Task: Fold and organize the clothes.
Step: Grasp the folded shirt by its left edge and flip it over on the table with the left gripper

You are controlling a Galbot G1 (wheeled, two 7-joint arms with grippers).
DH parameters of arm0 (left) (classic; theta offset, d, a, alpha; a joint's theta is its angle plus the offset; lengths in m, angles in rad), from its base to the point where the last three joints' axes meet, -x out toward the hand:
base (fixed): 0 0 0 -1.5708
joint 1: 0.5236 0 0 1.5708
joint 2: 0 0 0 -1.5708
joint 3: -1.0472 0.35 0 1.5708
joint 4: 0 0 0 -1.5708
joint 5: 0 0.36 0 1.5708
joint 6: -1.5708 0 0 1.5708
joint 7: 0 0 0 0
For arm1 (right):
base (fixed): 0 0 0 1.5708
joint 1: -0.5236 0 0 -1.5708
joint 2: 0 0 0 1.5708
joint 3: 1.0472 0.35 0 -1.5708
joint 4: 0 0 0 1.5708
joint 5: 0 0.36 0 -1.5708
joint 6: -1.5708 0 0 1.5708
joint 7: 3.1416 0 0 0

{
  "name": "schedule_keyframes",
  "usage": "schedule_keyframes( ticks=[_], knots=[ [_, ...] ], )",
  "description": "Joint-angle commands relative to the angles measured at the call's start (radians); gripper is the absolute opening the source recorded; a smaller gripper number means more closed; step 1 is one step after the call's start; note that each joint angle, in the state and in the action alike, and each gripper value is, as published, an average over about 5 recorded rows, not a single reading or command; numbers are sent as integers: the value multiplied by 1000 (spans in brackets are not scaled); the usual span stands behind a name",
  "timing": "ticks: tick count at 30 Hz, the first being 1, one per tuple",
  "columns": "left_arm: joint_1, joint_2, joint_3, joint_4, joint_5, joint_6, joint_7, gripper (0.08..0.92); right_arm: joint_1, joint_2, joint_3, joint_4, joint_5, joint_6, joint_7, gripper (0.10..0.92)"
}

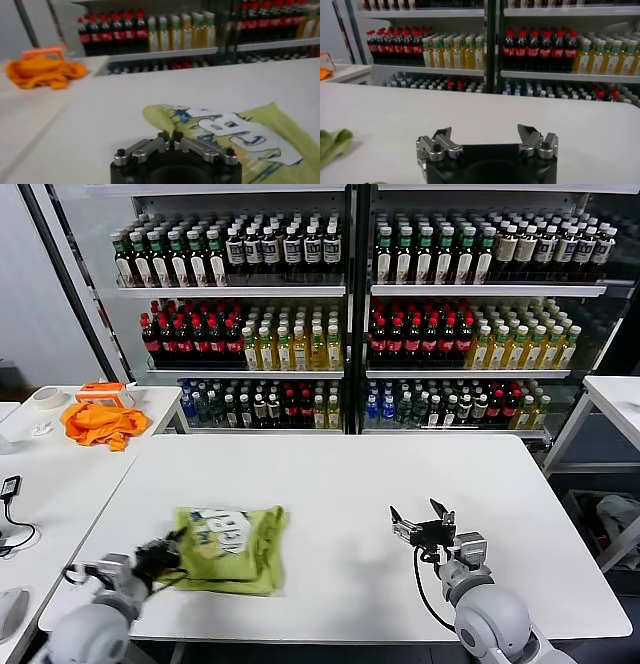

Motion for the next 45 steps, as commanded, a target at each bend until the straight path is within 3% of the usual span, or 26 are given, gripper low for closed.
schedule_keyframes(
  ticks=[1,4,6,8,10,13,20,36,40,45],
  knots=[
    [211,297,-484,-13,-215,137,71,99,19,19,-13,-2,8,4,-7,823],
    [255,344,-578,-32,-357,176,57,99,32,29,-24,-6,7,9,-12,823],
    [200,331,-542,-96,-517,192,-28,99,36,37,-28,-6,6,10,-16,823],
    [102,251,-400,-215,-665,194,-146,99,34,45,-27,-5,6,8,-16,823],
    [31,123,-205,-337,-703,192,-205,99,25,49,-23,-4,4,7,-15,823],
    [-23,-29,12,-396,-639,161,-166,99,16,49,-21,-7,-4,4,-8,823],
    [-121,-164,223,-272,-513,121,-114,99,-3,56,-29,7,-20,-9,6,823],
    [-260,-248,301,-161,-457,57,-129,106,-21,50,-10,7,-33,-14,9,823],
    [-280,-267,302,-156,-458,39,-114,191,-18,43,-7,11,-29,-14,0,823],
    [-283,-222,247,-198,-456,16,-77,330,-6,41,-15,8,-26,-10,-27,823]
  ],
)
